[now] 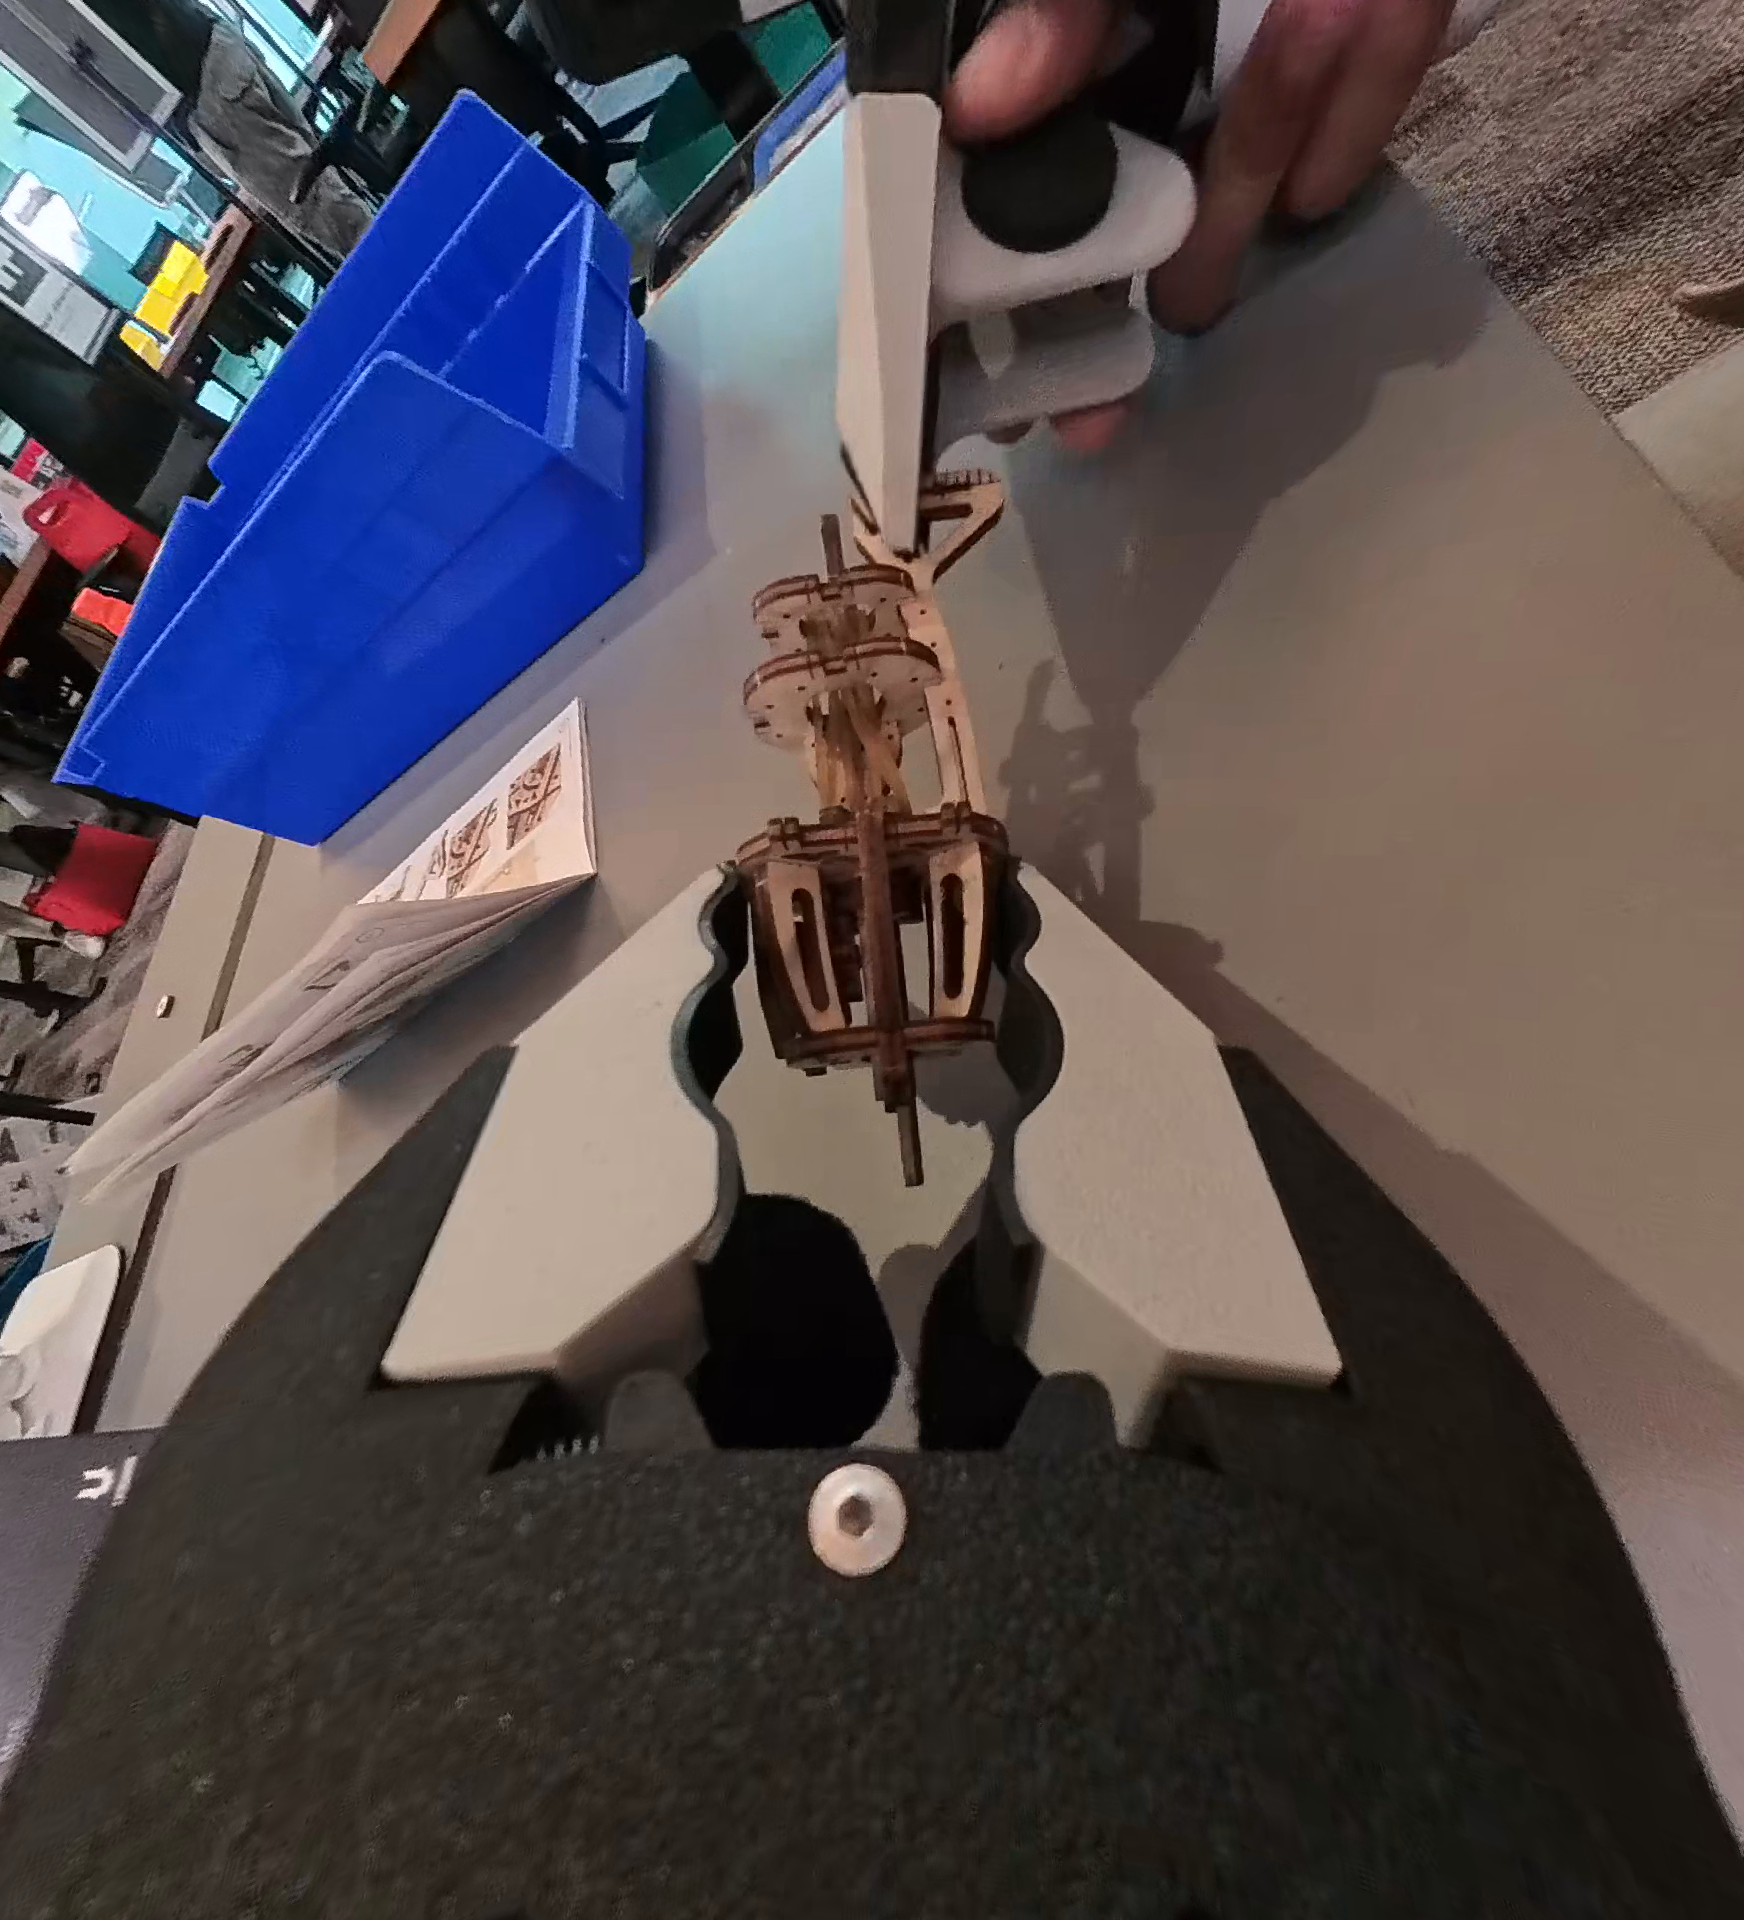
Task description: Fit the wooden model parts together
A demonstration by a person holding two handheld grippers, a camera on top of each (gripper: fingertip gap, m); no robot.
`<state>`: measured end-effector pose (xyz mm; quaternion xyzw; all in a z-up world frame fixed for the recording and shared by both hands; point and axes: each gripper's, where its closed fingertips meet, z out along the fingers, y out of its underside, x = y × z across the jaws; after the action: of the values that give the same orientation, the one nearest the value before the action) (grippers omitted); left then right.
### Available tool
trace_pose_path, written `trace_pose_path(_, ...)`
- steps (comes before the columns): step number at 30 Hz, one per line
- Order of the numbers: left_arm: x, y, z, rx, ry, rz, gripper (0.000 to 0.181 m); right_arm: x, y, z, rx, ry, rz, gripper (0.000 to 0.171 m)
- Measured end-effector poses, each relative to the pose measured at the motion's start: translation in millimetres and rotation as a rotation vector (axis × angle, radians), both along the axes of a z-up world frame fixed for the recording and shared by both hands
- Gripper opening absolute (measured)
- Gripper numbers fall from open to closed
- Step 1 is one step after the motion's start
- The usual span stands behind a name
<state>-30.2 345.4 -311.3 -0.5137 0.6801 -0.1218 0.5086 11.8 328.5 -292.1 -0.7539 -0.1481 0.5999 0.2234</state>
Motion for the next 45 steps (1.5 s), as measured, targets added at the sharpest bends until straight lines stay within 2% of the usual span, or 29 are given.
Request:
trace_pose_path(18, -2, 1, -17, -0.142, 0.091, 0.041, 0.043, -4, -4, -15, -0.089, -0.058, 0.013, 0.003)
trace_pose_path(39, 0, 1, -18, -0.151, 0.087, 0.039, 0.044, -5, -3, -16, -0.075, -0.072, -0.006, 0.003)
trace_pose_path(45, 1, -2, -14, -0.257, 0.04, -0.024, 0.044, -2, -9, -9, 0.007, -0.067, 0.018, 0.009)
